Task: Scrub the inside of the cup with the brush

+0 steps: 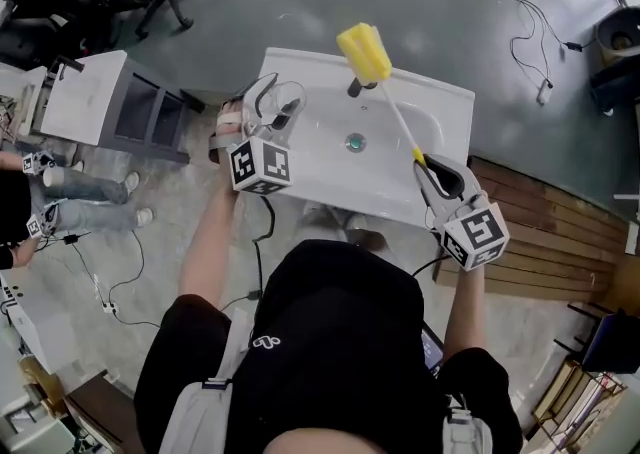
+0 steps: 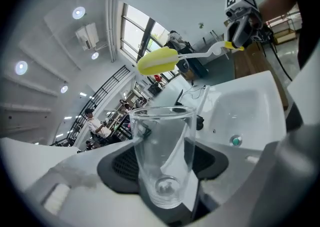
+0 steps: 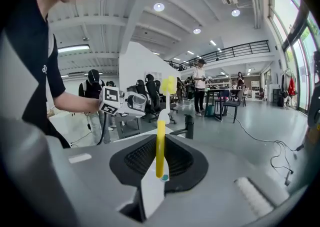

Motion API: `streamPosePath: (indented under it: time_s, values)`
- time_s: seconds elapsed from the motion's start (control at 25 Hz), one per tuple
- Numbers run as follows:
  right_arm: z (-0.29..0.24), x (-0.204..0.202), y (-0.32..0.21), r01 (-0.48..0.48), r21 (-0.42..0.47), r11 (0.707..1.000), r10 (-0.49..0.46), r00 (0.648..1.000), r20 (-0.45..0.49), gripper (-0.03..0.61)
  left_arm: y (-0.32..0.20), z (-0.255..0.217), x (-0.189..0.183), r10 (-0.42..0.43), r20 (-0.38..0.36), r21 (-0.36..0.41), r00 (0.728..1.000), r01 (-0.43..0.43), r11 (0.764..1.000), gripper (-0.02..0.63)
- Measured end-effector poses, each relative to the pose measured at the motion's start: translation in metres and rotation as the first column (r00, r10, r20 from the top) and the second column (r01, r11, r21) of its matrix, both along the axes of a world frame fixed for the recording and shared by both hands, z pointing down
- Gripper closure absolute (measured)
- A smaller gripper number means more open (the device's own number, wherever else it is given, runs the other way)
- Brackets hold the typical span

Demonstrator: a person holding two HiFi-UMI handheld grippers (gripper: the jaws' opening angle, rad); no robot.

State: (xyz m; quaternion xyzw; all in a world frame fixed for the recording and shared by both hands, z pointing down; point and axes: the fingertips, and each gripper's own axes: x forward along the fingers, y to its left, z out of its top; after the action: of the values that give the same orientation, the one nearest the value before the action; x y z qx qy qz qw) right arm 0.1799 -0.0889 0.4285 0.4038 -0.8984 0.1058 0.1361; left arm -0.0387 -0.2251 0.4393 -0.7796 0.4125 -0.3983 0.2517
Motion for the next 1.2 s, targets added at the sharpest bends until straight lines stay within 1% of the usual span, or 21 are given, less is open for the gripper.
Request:
streamPosePath:
  time_s: [0.08, 0.16, 0.28, 0.4, 0.48, 0.68, 0.76, 0.88, 0.96, 1.08, 1.2]
  values:
    - [0.003, 0.001, 0.009, 0.035, -0.01, 0.999, -0.035, 0.999, -0.014, 0.528, 0.004, -0.001, 0.003, 0.002, 0.053, 0.003, 0.999, -0.002, 1.0, 0.328]
    - [0.006, 0.002, 0.017, 0.071, -0.016, 0.997, -0.072, 0.997, -0.032, 0.528, 0.007, 0.0, 0.005, 0.01, 0.121, 0.007, 0.993, -0.011, 1.0, 0.328]
    - [0.01, -0.002, 0.029, 0.126, -0.024, 0.992, -0.127, 0.99, -0.065, 0.528, 0.011, 0.004, 0.004, 0.023, 0.214, 0.014, 0.977, -0.027, 1.0, 0.328]
    - [0.012, -0.007, 0.04, 0.183, -0.031, 0.983, -0.185, 0.978, -0.094, 0.528, 0.014, 0.007, 0.005, 0.035, 0.278, 0.016, 0.96, -0.041, 0.999, 0.328]
    - [0.014, -0.01, 0.045, 0.212, -0.038, 0.977, -0.215, 0.971, -0.107, 0.528, 0.015, 0.008, 0.006, 0.044, 0.3, 0.012, 0.953, -0.05, 0.999, 0.328]
    - [0.02, -0.013, 0.051, 0.246, -0.058, 0.968, -0.252, 0.96, -0.126, 0.528, 0.016, 0.01, 0.005, 0.054, 0.329, 0.004, 0.943, -0.058, 0.998, 0.328]
    - [0.024, -0.014, 0.053, 0.259, -0.069, 0.963, -0.267, 0.952, -0.151, 0.528, 0.016, 0.01, 0.004, 0.058, 0.342, 0.003, 0.938, -0.063, 0.998, 0.328]
    - [0.03, -0.017, 0.055, 0.276, -0.092, 0.957, -0.289, 0.933, -0.213, 0.528, 0.014, 0.012, 0.002, 0.065, 0.363, -0.002, 0.929, -0.069, 0.998, 0.328]
    - [0.032, -0.018, 0.054, 0.286, -0.102, 0.953, -0.303, 0.921, -0.245, 0.528, 0.013, 0.015, 0.003, 0.076, 0.394, -0.004, 0.916, -0.081, 0.997, 0.328]
    - [0.035, -0.018, 0.053, 0.297, -0.118, 0.948, -0.319, 0.905, -0.281, 0.528, 0.014, 0.021, 0.008, 0.102, 0.452, -0.005, 0.886, -0.112, 0.994, 0.328]
    - [0.039, -0.018, 0.052, 0.304, -0.146, 0.941, -0.336, 0.879, -0.337, 0.528, 0.016, 0.026, 0.011, 0.126, 0.494, -0.008, 0.86, -0.14, 0.99, 0.328]
